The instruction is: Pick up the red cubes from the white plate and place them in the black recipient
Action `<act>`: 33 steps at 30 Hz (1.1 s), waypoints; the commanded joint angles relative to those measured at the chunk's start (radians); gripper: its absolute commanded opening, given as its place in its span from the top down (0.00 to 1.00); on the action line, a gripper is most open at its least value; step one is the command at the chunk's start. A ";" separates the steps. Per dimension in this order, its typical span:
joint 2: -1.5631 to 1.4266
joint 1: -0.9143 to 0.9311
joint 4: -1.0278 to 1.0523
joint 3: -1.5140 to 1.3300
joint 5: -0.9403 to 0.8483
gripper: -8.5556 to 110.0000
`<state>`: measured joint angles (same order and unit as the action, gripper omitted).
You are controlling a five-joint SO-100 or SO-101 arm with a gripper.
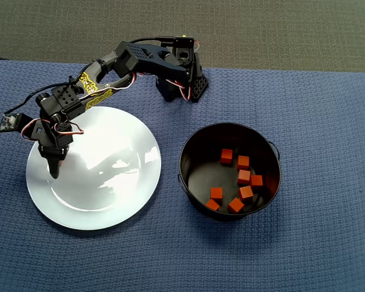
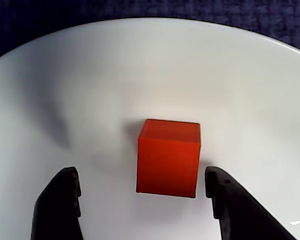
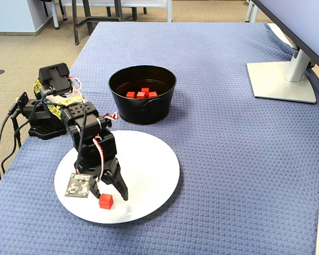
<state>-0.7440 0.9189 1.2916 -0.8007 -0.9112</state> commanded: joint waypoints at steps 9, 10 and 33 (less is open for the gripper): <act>-0.005 0.015 -0.051 0.078 -0.014 0.72; -0.002 0.017 -0.046 0.081 -0.015 0.72; -0.459 -0.061 0.044 -0.083 0.302 0.93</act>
<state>-0.9511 0.9219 1.3070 -0.8621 -0.6888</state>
